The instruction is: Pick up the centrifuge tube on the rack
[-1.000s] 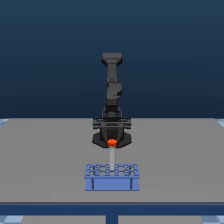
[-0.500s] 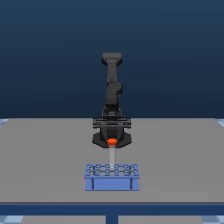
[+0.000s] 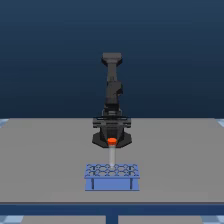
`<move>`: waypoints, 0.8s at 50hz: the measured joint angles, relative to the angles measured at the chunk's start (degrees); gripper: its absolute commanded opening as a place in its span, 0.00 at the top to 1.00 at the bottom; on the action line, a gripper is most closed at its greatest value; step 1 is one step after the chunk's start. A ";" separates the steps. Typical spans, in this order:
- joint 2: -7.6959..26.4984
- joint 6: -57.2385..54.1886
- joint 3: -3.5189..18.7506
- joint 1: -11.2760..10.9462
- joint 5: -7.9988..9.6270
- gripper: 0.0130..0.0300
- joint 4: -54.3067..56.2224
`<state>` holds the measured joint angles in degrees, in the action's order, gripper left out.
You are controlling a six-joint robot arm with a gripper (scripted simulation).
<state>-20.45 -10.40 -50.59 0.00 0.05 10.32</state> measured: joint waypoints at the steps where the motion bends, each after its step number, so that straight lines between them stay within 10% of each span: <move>1: -0.01 0.20 0.01 0.00 0.03 1.00 -0.21; 40: -0.59 12.71 0.61 0.00 1.19 1.00 -13.01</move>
<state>-21.04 2.30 -49.97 0.00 1.23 -2.68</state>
